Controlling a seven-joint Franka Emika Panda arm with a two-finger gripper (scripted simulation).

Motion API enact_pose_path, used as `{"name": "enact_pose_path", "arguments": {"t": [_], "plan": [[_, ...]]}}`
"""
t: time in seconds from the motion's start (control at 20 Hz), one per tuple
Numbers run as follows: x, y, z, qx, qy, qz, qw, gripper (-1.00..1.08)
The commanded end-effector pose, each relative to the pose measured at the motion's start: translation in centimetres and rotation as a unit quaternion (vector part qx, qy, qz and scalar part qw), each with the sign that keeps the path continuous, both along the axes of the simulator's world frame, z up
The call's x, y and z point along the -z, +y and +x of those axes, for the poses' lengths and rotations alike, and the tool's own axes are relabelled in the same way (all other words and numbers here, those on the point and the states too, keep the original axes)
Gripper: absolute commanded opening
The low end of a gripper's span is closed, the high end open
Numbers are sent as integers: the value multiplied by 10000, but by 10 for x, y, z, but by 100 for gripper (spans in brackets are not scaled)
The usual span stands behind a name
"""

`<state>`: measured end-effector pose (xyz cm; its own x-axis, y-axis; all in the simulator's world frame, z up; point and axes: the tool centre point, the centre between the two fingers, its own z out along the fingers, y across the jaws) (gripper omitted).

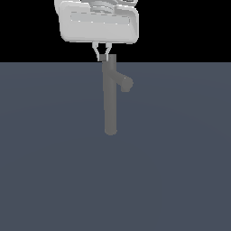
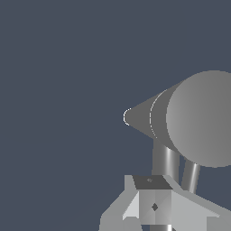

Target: Turn on the faucet by rotating a designated handle.

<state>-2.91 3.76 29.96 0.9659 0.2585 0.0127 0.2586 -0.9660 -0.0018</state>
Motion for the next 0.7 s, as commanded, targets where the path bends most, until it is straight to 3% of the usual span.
{"name": "enact_pose_path", "arguments": {"t": [0.0, 0.05, 0.1, 0.65], "plan": [[-1, -39, -8, 214, 58, -23, 9998, -100], [-1, -39, -8, 214, 58, -23, 9998, -100], [0, -7, -2, -22, 12, -1, 10000, -100], [-1, -68, 24, 186, 54, -22, 9998, -100]]}}
